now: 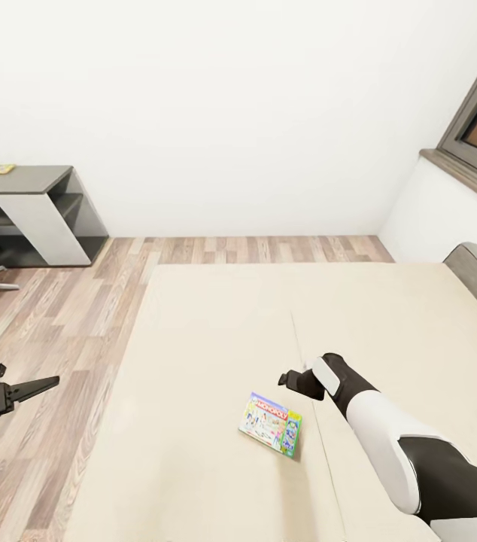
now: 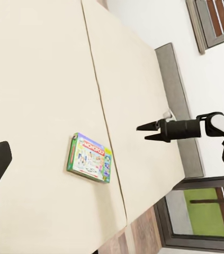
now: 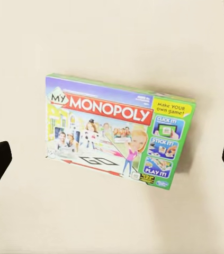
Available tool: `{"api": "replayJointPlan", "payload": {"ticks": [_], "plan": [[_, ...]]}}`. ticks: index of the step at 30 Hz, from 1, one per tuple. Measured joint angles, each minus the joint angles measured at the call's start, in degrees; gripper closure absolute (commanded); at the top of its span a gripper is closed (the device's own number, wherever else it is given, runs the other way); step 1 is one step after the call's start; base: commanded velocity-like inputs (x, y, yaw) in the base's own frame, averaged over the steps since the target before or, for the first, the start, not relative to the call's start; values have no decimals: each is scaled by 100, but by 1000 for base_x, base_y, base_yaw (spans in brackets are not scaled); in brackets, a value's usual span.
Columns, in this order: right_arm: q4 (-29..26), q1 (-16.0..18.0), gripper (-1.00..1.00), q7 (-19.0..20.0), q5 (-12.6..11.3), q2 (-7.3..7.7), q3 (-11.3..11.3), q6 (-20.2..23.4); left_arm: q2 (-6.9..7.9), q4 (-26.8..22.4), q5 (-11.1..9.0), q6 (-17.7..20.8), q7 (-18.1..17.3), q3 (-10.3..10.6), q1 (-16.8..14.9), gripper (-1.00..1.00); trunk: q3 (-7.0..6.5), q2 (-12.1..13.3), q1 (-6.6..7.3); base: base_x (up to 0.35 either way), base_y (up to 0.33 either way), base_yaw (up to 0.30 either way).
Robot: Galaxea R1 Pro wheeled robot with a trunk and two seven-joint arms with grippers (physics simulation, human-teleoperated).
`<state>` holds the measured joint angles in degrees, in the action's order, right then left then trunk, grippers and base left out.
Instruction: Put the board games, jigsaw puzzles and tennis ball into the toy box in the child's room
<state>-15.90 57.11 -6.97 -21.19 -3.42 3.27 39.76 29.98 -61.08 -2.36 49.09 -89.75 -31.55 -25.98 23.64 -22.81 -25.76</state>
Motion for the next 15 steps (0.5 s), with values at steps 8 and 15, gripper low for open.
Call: {"api": "replayJointPlan", "payload": {"ticks": [8,15], "plan": [[-338,108,-100,1,-12,1,6,438,-2,0,1,-4,0,-42,0,-100,75,0,0,0,0,0],[-739,149,-100,-6,-17,3,12,786,-8,0,1,-2,0,-50,0,-100,141,0,0,0,0,0]]}}
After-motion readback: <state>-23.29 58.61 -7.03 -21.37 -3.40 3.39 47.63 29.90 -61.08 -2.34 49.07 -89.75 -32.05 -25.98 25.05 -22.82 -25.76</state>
